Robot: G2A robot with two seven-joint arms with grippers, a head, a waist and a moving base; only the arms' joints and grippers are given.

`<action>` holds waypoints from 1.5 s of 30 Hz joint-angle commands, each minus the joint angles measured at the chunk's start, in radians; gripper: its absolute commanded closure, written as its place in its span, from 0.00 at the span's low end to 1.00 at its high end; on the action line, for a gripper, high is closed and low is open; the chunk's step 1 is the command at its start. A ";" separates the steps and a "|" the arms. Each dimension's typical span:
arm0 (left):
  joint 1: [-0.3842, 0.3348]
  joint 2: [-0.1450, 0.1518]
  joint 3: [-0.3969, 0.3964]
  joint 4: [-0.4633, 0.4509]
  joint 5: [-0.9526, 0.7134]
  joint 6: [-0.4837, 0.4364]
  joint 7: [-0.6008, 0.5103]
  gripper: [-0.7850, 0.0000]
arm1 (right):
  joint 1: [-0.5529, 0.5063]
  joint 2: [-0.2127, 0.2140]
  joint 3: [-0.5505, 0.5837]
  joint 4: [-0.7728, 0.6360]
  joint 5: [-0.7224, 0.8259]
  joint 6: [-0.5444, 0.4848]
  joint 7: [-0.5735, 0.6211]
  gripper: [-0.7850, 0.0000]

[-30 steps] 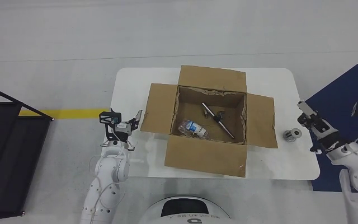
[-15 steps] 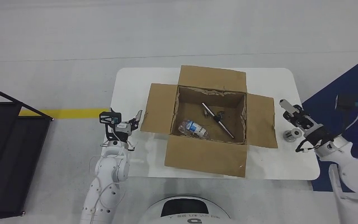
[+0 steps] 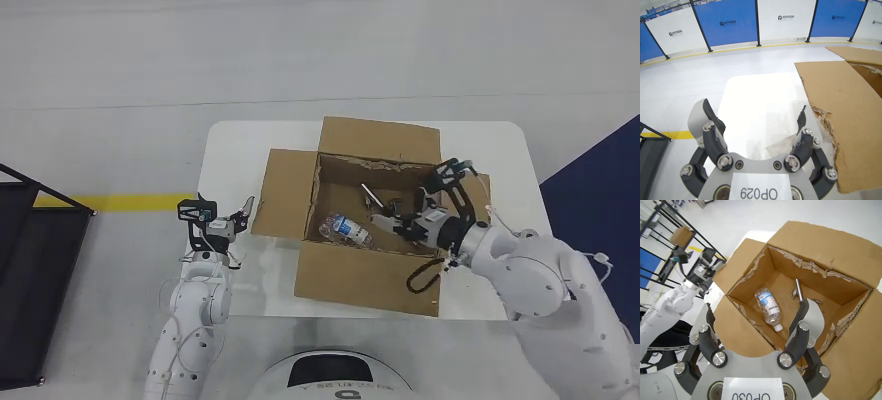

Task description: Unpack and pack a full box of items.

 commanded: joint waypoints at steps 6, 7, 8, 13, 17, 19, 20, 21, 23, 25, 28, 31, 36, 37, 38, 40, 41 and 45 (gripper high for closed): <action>0.000 0.000 0.000 0.000 0.000 0.000 0.000 0.00 | 0.092 -0.007 -0.094 0.046 -0.076 0.038 0.026 0.00; 0.000 0.000 0.000 0.000 0.000 0.000 0.000 0.00 | 0.092 -0.007 -0.094 0.046 -0.076 0.038 0.026 0.00; 0.000 0.000 0.000 0.000 0.000 0.000 0.000 0.00 | 0.092 -0.007 -0.094 0.046 -0.076 0.038 0.026 0.00; 0.000 0.000 0.000 0.000 0.000 0.000 0.000 0.00 | 0.092 -0.007 -0.094 0.046 -0.076 0.038 0.026 0.00; 0.000 0.000 0.000 0.000 0.000 0.000 0.000 0.00 | 0.092 -0.007 -0.094 0.046 -0.076 0.038 0.026 0.00; 0.000 0.000 0.000 0.000 0.000 0.000 0.000 0.00 | 0.092 -0.007 -0.094 0.046 -0.076 0.038 0.026 0.00; 0.000 0.000 0.000 0.000 0.000 0.000 0.000 0.00 | 0.092 -0.007 -0.094 0.046 -0.076 0.038 0.026 0.00; 0.000 0.000 0.000 0.000 0.000 0.000 0.000 0.00 | 0.092 -0.007 -0.094 0.046 -0.076 0.038 0.026 0.00; 0.000 0.000 0.000 0.000 0.000 0.000 0.000 0.00 | 0.092 -0.007 -0.094 0.046 -0.076 0.038 0.026 0.00; 0.000 0.000 0.000 0.000 0.000 0.000 0.000 0.00 | 0.086 -0.007 -0.099 0.054 -0.075 0.034 0.017 0.00; 0.000 0.000 0.000 0.000 0.000 0.000 0.000 0.00 | 0.082 -0.009 -0.113 0.078 -0.096 0.058 0.017 0.00; 0.000 0.000 0.000 0.000 0.000 0.000 0.000 0.00 | 0.100 -0.014 -0.144 0.104 -0.101 0.089 0.040 0.00; 0.000 0.000 0.000 0.000 0.000 0.000 0.000 0.00 | 0.161 -0.021 -0.247 0.164 -0.211 0.099 0.134 0.00; 0.000 0.000 0.000 0.000 0.000 0.000 0.000 0.00 | 0.175 -0.025 -0.266 0.174 -0.229 0.108 0.139 0.00; 0.000 0.000 0.000 0.000 0.000 0.000 0.000 0.00 | 0.186 -0.028 -0.284 0.183 -0.248 0.119 0.141 0.00; 0.000 0.000 0.000 0.000 0.000 0.000 0.000 0.00 | 0.205 -0.034 -0.312 0.197 -0.261 0.137 0.146 0.00; 0.000 0.000 0.000 0.000 0.000 0.000 0.000 0.00 | 0.214 -0.037 -0.321 0.206 -0.258 0.141 0.149 0.00; 0.000 0.000 0.000 0.000 0.000 0.000 0.000 0.00 | 0.250 -0.046 -0.351 0.237 -0.260 0.147 0.165 0.00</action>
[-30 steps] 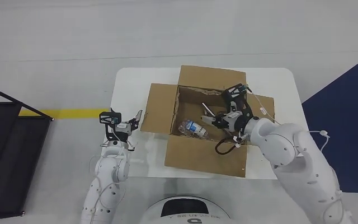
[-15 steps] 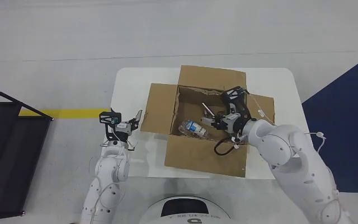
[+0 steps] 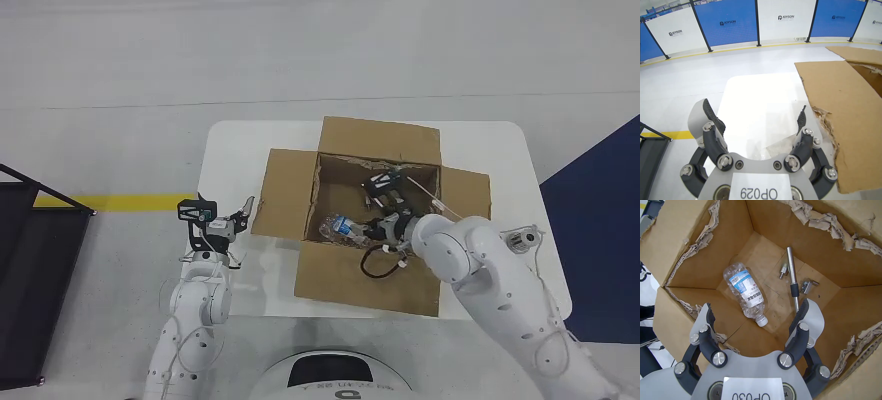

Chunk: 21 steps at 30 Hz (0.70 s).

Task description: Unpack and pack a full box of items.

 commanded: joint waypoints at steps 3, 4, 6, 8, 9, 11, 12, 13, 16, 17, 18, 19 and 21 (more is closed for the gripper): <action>0.000 0.000 0.000 0.000 0.000 0.000 0.000 0.00 | 0.029 -0.007 -0.037 0.024 -0.057 0.014 0.023 0.00; 0.000 0.000 0.000 0.000 0.000 0.000 0.000 0.00 | 0.037 -0.009 -0.048 0.034 -0.075 0.021 0.030 0.00; 0.000 0.000 0.000 0.000 0.000 0.000 0.000 0.00 | 0.057 -0.015 -0.073 0.062 -0.103 0.030 0.050 0.00; 0.000 0.000 0.000 0.000 0.000 0.000 0.000 0.00 | 0.077 -0.021 -0.100 0.082 -0.144 0.039 0.066 0.00; 0.000 0.000 0.000 0.000 0.000 0.000 0.000 0.00 | 0.085 -0.024 -0.113 0.089 -0.161 0.045 0.073 0.00; 0.000 0.000 0.000 0.000 0.000 0.000 0.000 0.00 | 0.101 -0.031 -0.134 0.102 -0.181 0.049 0.086 0.00; 0.000 0.000 0.000 0.000 0.000 0.000 0.000 0.00 | 0.110 -0.034 -0.141 0.111 -0.180 0.046 0.090 0.04; 0.000 0.000 0.000 0.000 0.000 0.000 0.000 0.00 | 0.122 -0.037 -0.144 0.127 -0.167 0.039 0.093 0.19; 0.000 0.000 0.000 0.000 0.000 0.000 0.000 0.00 | 0.179 -0.051 -0.156 0.224 -0.152 0.033 0.097 0.42; 0.000 0.000 0.000 0.000 0.000 0.000 0.000 0.00 | 0.202 -0.057 -0.170 0.259 -0.165 0.037 0.105 0.41; 0.000 0.000 0.000 0.000 0.000 0.000 0.000 0.00 | 0.225 -0.063 -0.187 0.294 -0.187 0.037 0.114 0.40; 0.000 0.000 0.000 0.000 0.000 0.000 0.000 0.00 | 0.244 -0.070 -0.202 0.321 -0.188 0.037 0.118 0.41; 0.000 0.000 0.000 0.000 0.000 0.000 0.000 0.00 | 0.276 -0.081 -0.215 0.378 -0.175 0.037 0.130 0.50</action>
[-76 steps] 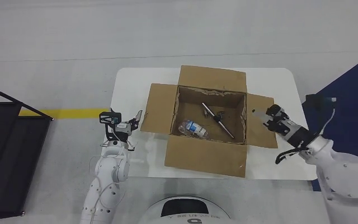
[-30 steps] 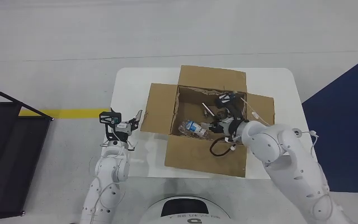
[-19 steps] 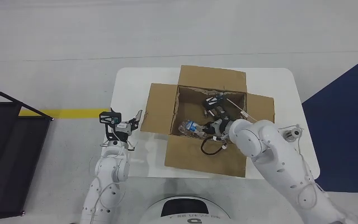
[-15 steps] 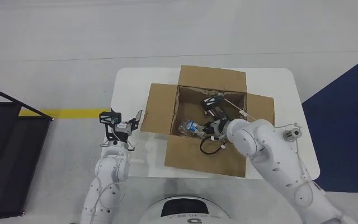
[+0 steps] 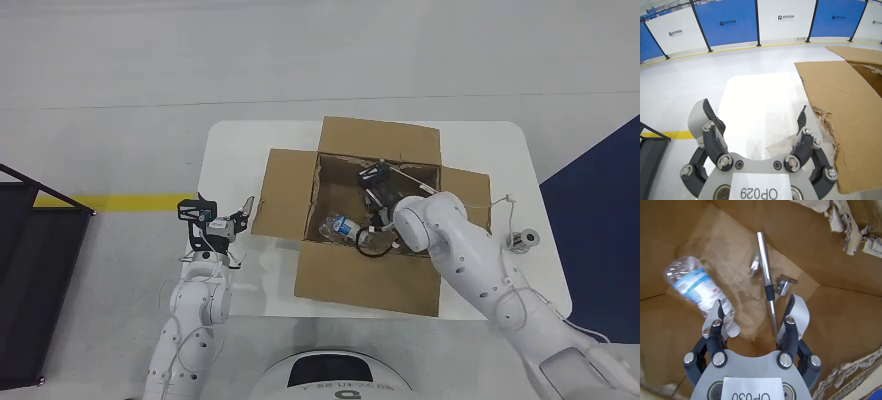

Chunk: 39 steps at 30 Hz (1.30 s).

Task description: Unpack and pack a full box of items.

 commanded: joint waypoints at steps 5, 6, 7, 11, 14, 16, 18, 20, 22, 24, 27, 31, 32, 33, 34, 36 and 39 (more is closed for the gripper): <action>0.000 0.000 0.000 0.000 0.000 0.000 0.000 0.00 | 0.060 -0.025 -0.030 0.132 0.043 -0.040 0.007 0.53; 0.000 0.000 0.000 0.000 0.000 0.000 0.000 0.00 | 0.065 -0.028 -0.036 0.145 0.049 -0.050 0.006 0.54; 0.000 0.000 0.000 0.000 0.000 0.000 0.000 0.00 | 0.069 -0.032 -0.041 0.158 0.055 -0.058 0.004 0.55; 0.000 0.000 0.000 0.000 0.000 0.000 0.000 0.00 | 0.088 -0.046 -0.055 0.204 0.070 -0.070 -0.012 0.58; 0.000 0.000 0.000 0.000 0.000 0.000 0.000 0.00 | 0.109 -0.056 -0.069 0.246 0.053 -0.063 -0.017 0.58; 0.000 0.000 0.000 0.000 0.000 0.000 0.000 0.00 | 0.122 -0.064 -0.083 0.266 0.043 -0.054 -0.012 0.58; 0.000 0.000 0.000 0.000 0.000 0.000 0.000 0.00 | 0.134 -0.072 -0.096 0.286 0.033 -0.051 -0.003 0.62; 0.000 0.000 0.000 0.000 0.000 0.000 0.000 0.00 | 0.146 -0.080 -0.108 0.308 0.031 -0.054 0.004 0.64; 0.000 0.000 0.000 0.000 0.000 0.000 0.000 0.00 | 0.155 -0.089 -0.121 0.329 0.030 -0.059 0.009 0.65; 0.000 0.000 0.000 0.000 0.000 0.000 0.000 0.00 | 0.164 -0.097 -0.135 0.347 0.027 -0.063 0.012 0.67; 0.000 0.000 0.000 0.000 0.000 0.000 0.000 0.00 | 0.174 -0.109 -0.148 0.370 0.026 -0.061 0.013 0.81; 0.000 0.000 0.000 0.000 0.000 0.000 0.000 0.00 | 0.175 -0.115 -0.135 0.384 0.032 -0.049 -0.003 1.00; 0.000 0.000 0.000 0.000 0.000 0.000 0.000 0.00 | 0.173 -0.113 -0.126 0.382 0.031 -0.047 -0.008 1.00; 0.000 0.000 0.000 0.000 0.000 0.000 0.000 0.00 | 0.168 -0.111 -0.115 0.374 0.030 -0.046 -0.011 1.00; 0.000 0.000 0.000 0.000 0.000 0.000 0.000 0.00 | 0.158 -0.106 -0.098 0.355 0.036 -0.048 -0.017 1.00; 0.000 0.000 0.000 0.000 0.000 0.000 0.000 0.00 | 0.124 -0.091 -0.056 0.297 0.035 -0.054 -0.019 1.00; 0.000 0.000 0.000 0.000 0.000 0.000 0.000 0.00 | 0.029 -0.055 0.035 0.141 0.023 -0.084 -0.024 1.00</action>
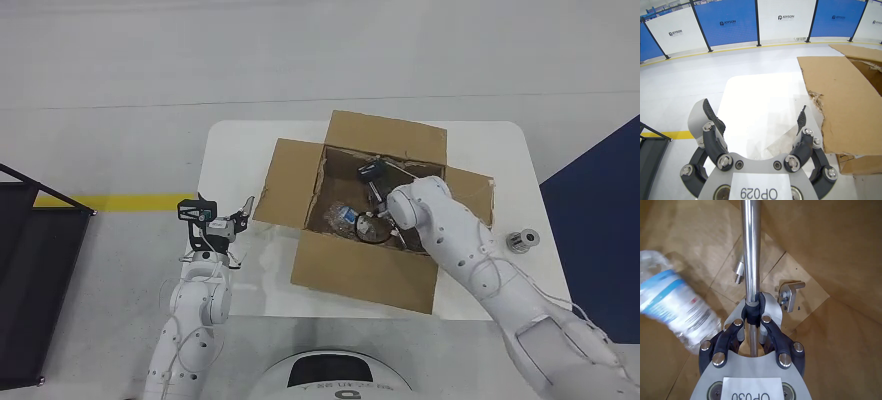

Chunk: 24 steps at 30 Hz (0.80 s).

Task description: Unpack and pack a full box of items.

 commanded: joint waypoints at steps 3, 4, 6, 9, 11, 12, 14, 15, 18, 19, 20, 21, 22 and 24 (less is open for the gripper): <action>0.000 0.000 0.000 0.000 0.000 0.000 0.000 0.00 | -0.190 0.056 0.159 -0.300 -0.026 -0.057 -0.034 1.00; 0.000 0.000 0.000 0.000 0.000 0.000 0.000 0.00 | -0.251 0.069 0.204 -0.380 -0.028 -0.074 -0.058 1.00; 0.000 0.000 0.000 0.000 0.000 0.000 0.000 0.00 | -0.375 0.091 0.301 -0.545 -0.027 -0.108 -0.142 1.00; 0.000 0.000 0.000 0.000 0.000 0.000 0.000 0.00 | -0.571 0.109 0.459 -0.752 0.017 -0.098 -0.342 1.00; 0.000 0.000 0.000 0.000 0.000 0.000 0.000 0.00 | -0.690 0.106 0.569 -0.853 0.111 -0.017 -0.541 1.00; 0.000 0.000 0.000 0.000 0.000 0.000 0.000 0.00 | -0.745 0.105 0.613 -0.883 0.165 -0.023 -0.637 1.00; 0.000 0.000 0.000 0.000 0.000 0.000 0.000 0.00 | -0.841 0.099 0.714 -0.909 0.259 -0.005 -0.807 1.00; 0.000 0.000 0.000 0.000 0.000 0.000 0.000 0.00 | -0.882 0.097 0.753 -0.927 0.299 -0.035 -0.863 1.00; 0.000 0.000 0.000 0.000 0.000 0.000 0.000 0.00 | -0.995 0.093 0.882 -0.928 0.399 -0.136 -0.989 1.00; 0.000 0.000 0.000 0.000 0.000 0.000 0.000 0.00 | -1.033 0.091 0.921 -0.928 0.422 -0.159 -1.017 1.00; 0.000 0.000 0.000 0.000 0.000 0.000 0.000 0.00 | -1.068 0.088 0.956 -0.928 0.447 -0.168 -1.038 1.00; 0.000 0.000 0.000 0.000 0.000 0.000 0.000 0.00 | -1.099 0.087 0.983 -0.928 0.460 -0.190 -1.032 1.00; 0.000 0.000 0.000 0.000 0.000 0.000 0.000 0.00 | -1.121 0.087 1.006 -0.928 0.475 -0.207 -1.019 1.00; 0.000 0.000 0.000 0.000 0.000 0.000 0.000 0.00 | -1.121 0.087 1.006 -0.928 0.475 -0.207 -1.019 1.00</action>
